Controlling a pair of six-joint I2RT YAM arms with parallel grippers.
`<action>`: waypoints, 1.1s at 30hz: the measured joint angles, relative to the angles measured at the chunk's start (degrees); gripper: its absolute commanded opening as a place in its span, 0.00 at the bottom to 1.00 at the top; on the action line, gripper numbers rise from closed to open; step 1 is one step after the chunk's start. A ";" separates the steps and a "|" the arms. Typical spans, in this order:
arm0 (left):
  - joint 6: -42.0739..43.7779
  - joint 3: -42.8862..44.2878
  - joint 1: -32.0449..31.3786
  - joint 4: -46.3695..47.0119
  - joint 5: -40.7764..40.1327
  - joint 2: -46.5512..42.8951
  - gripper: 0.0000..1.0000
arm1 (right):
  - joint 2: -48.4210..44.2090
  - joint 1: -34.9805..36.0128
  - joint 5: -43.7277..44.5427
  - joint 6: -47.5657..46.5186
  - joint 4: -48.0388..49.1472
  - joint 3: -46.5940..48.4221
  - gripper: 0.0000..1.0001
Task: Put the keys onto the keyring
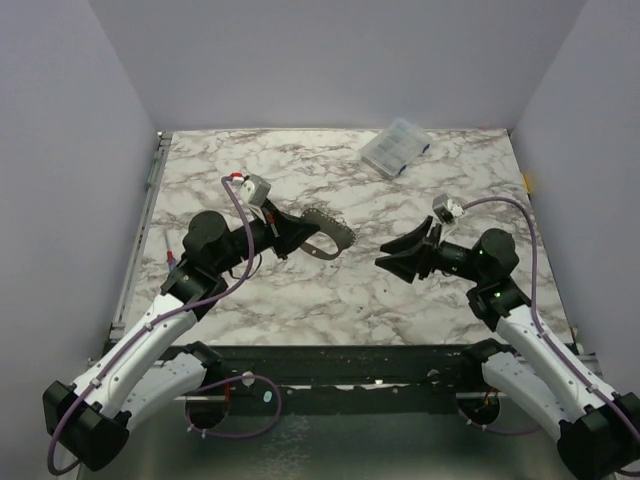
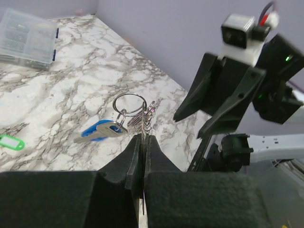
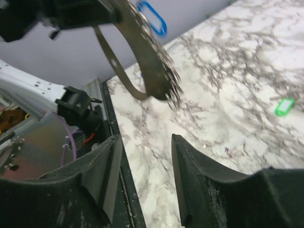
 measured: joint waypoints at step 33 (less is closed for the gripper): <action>-16.48 1.40 0.04 2.08 -4.94 0.85 0.00 | 32.65 10.01 14.60 -15.54 68.15 -19.28 0.42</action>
